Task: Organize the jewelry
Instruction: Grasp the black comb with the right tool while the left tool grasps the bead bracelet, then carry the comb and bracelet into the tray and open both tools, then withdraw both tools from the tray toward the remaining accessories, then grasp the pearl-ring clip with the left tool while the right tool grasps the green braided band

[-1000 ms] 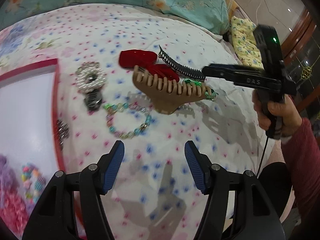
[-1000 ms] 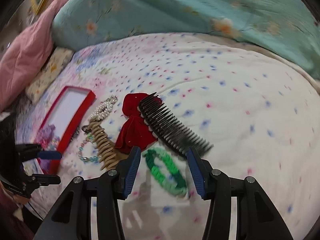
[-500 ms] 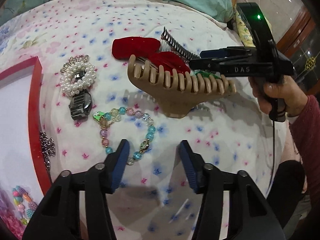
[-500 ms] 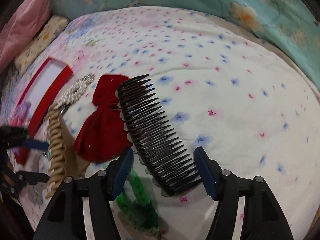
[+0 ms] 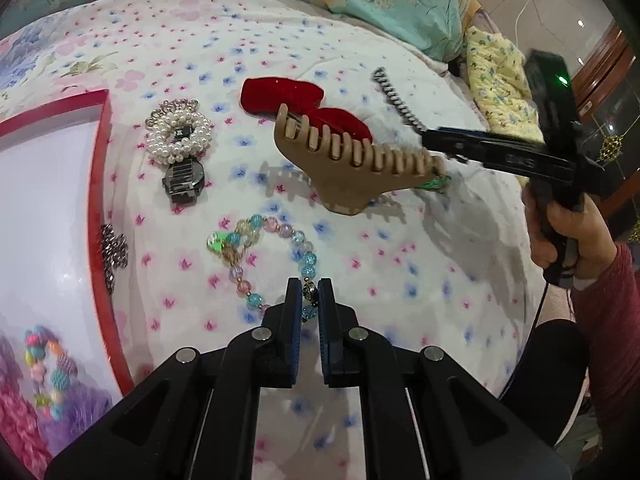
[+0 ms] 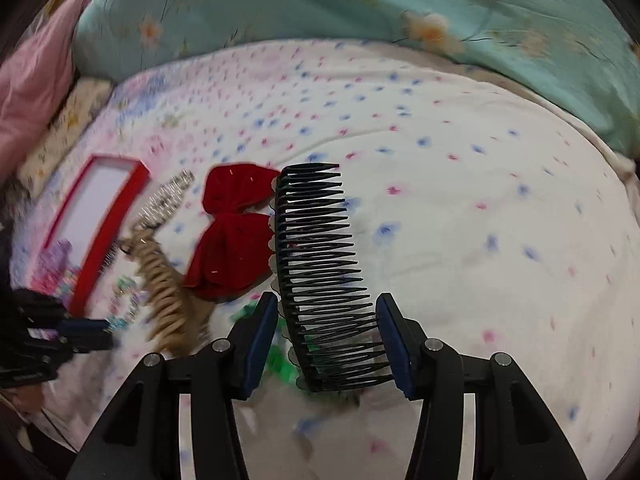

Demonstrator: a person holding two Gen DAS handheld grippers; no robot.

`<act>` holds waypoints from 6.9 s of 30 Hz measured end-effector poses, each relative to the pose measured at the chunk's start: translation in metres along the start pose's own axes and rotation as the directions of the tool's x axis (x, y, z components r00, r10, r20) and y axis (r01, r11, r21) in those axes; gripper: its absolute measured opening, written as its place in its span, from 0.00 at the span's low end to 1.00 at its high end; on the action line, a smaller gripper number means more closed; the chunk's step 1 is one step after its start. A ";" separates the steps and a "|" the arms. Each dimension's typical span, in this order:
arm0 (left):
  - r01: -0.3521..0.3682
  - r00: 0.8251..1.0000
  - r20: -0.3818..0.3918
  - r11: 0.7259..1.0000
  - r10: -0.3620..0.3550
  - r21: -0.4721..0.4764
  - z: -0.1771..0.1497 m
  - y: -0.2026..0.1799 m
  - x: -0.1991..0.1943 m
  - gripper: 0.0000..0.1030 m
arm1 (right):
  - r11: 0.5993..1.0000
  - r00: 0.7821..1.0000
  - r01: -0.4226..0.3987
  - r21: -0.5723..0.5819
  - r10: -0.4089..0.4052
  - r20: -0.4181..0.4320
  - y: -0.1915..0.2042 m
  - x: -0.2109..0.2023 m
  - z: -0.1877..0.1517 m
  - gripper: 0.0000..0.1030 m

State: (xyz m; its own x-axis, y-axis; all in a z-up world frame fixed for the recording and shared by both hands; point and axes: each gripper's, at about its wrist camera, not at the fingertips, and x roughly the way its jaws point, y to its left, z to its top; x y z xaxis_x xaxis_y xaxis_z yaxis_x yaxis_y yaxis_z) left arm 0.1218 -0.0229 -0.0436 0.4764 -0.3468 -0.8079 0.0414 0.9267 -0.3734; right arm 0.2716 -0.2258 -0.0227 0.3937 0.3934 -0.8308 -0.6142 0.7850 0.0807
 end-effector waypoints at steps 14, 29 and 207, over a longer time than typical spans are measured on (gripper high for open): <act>0.089 0.989 0.128 0.992 -0.077 -0.095 -0.009 0.015 -0.062 0.06 | 0.977 0.975 -0.182 0.110 0.165 0.152 0.062 -0.089 -0.056 0.50; 0.070 0.960 0.279 0.978 -0.012 -0.196 -0.017 0.071 -0.133 0.06 | 0.943 0.941 -0.327 0.056 0.320 0.109 0.167 -0.053 -0.061 0.50; -0.181 0.983 -0.007 0.981 0.182 0.075 0.091 0.056 0.027 0.00 | 0.957 0.998 0.051 0.284 -0.057 0.012 -0.007 -0.007 -0.048 0.16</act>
State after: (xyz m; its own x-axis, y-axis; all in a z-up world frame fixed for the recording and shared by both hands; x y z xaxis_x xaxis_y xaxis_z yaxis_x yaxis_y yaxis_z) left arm 0.2171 0.0327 -0.0449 0.4703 -0.1736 -0.8653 0.0206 0.9824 -0.1859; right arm 0.2404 -0.2570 -0.0439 0.4358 0.3539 -0.8275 -0.3737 0.9076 0.1914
